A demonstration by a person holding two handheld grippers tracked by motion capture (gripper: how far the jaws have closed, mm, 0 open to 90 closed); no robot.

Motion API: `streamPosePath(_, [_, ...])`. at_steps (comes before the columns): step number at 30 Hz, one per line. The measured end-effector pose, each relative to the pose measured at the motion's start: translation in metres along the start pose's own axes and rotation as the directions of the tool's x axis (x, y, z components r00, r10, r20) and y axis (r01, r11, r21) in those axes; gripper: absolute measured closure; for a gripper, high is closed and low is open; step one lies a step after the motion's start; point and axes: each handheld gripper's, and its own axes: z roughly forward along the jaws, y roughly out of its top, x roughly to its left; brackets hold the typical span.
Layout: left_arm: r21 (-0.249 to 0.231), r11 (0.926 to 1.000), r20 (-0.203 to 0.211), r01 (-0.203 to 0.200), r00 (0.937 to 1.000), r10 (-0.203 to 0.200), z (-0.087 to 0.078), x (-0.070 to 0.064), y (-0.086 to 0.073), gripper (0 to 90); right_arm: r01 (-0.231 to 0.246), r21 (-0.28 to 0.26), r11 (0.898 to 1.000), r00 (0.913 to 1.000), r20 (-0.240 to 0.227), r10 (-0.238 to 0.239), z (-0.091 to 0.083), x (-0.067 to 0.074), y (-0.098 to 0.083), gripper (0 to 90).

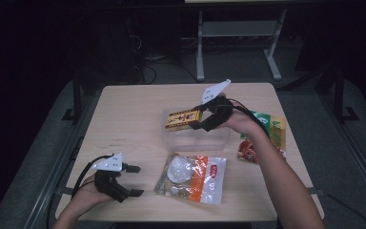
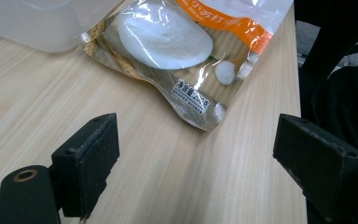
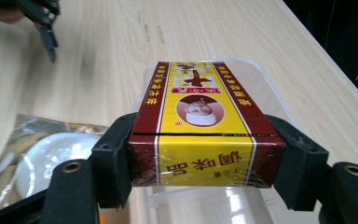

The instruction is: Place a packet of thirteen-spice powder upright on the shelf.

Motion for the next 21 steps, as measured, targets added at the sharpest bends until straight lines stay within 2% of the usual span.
streamPosePath(4, [0.007,1.0000,0.006,0.001,1.0000,-0.001,0.001,0.000,0.000,13.8,-0.009,0.006,1.000,0.9999,-0.007,0.009,0.007,-0.003,0.001,31.7])
streamPosePath(7, [0.013,0.9999,0.013,0.004,0.9999,-0.004,0.001,-0.001,0.000,13.8,0.014,0.020,1.000,0.9999,-0.005,-0.014,0.016,-0.008,-0.001,31.6])
streamPosePath(8, [0.014,0.9999,0.016,0.006,0.9998,-0.006,0.001,-0.001,0.000,13.8,0.001,0.025,1.000,1.0000,-0.004,-0.001,0.017,-0.008,0.000,31.6])
streamPosePath(18, [0.021,0.9997,0.033,0.013,0.9994,-0.014,0.003,-0.001,-0.001,13.8,0.021,0.028,0.999,0.9998,0.001,-0.021,0.028,-0.011,0.009,31.5])
streamPosePath(19, [0.024,0.9996,0.032,0.013,0.9994,-0.014,0.003,-0.001,-0.001,13.8,-0.010,0.025,1.000,0.9999,-0.004,0.010,0.028,-0.009,0.010,31.5])
streamPosePath(20, [0.024,0.9996,0.032,0.013,0.9994,-0.014,0.003,-0.001,-0.001,13.8,-0.010,0.025,1.000,0.9999,-0.004,0.010,0.028,-0.009,0.010,31.5])
streamPosePath(21, [0.022,0.9997,0.031,0.014,0.9994,-0.015,0.003,-0.001,-0.001,13.8,0.021,0.023,0.999,0.9998,0.000,-0.021,0.030,-0.011,0.011,31.5])
